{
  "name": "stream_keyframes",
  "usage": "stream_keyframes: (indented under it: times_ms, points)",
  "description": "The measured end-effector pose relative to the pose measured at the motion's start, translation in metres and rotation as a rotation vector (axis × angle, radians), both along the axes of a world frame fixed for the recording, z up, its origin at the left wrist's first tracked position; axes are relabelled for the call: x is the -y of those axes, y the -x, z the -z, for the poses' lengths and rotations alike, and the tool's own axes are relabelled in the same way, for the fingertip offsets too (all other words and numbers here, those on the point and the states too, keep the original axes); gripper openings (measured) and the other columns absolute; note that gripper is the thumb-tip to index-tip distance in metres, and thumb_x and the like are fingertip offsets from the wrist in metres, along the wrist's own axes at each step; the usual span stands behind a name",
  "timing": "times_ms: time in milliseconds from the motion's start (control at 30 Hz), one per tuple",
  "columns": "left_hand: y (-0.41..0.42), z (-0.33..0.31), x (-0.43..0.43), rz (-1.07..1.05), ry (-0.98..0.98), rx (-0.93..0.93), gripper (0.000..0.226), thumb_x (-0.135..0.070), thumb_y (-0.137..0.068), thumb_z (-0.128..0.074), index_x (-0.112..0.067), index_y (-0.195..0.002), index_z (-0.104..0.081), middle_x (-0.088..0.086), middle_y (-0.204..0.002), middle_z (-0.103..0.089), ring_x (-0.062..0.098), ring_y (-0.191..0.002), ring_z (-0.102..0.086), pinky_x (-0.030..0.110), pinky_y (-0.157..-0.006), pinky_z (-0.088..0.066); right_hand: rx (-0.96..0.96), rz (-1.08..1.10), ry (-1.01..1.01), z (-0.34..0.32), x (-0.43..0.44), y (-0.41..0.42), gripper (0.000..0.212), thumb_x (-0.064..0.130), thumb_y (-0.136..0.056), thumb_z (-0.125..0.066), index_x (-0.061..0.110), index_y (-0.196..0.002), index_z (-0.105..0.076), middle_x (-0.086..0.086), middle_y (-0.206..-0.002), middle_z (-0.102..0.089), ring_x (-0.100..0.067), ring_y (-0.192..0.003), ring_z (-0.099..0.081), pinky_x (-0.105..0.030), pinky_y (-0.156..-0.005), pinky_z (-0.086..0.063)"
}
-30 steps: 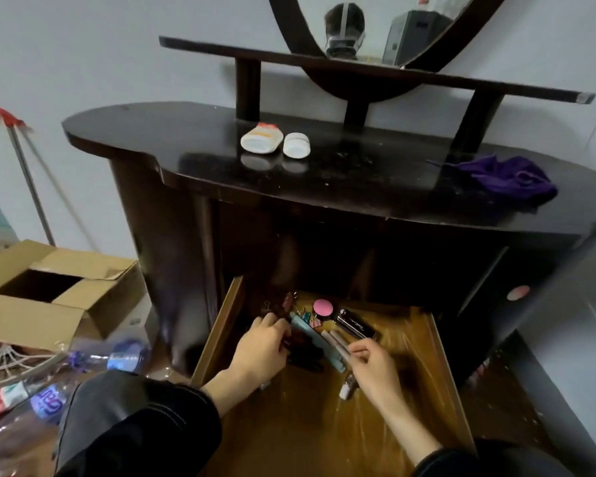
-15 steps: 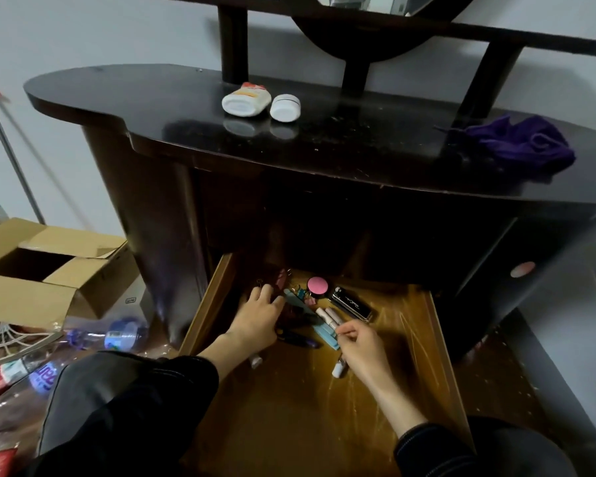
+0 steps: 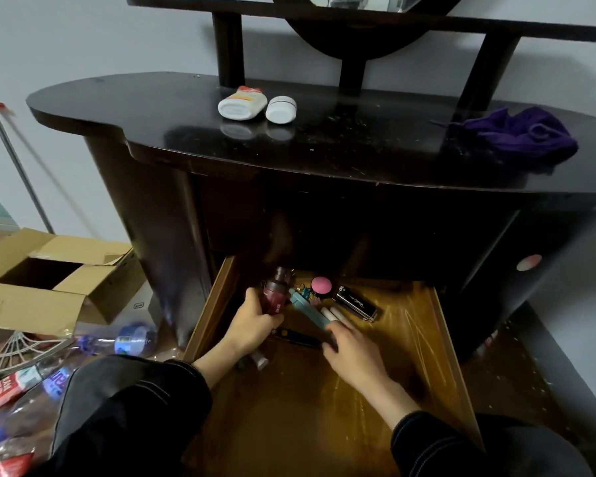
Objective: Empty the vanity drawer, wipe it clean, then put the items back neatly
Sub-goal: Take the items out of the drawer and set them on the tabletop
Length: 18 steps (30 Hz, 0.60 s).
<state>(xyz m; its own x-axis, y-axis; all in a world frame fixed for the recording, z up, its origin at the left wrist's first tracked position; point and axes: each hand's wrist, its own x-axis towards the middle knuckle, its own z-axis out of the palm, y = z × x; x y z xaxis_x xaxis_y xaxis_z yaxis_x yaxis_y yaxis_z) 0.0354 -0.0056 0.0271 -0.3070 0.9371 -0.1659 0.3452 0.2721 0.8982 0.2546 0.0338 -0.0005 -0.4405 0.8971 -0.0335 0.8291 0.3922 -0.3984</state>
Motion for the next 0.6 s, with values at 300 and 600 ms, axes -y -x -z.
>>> stream_keyframes:
  times_ms: [300, 600]
  points:
    - [0.001, -0.008, 0.013, -0.183, 0.065, 0.317, 0.029, -0.010, -0.088, -0.059, -0.012, -0.114, -0.046, 0.020, -0.110, -0.061, 0.024, -0.080, -0.064, 0.026, -0.055, -0.053, 0.302, -0.187, -0.138, 0.013, 0.001, 0.060, 0.046, 0.015, -0.094, -0.064, 0.018, -0.139, -0.053, -0.007, -0.158, -0.034, -0.029, -0.133, -0.050, -0.039, -0.094, -0.055]
    - [-0.001, -0.016, 0.023, -0.088, 0.042, 0.338, 0.036, -0.011, -0.090, -0.060, -0.012, -0.123, -0.045, 0.016, -0.108, -0.063, 0.025, -0.083, -0.067, 0.026, -0.060, -0.056, -0.258, 0.058, 0.063, -0.019, -0.002, 0.022, 0.009, 0.035, -0.092, -0.069, 0.029, -0.089, -0.064, 0.013, -0.085, -0.064, -0.001, -0.073, -0.061, -0.021, -0.060, -0.051]
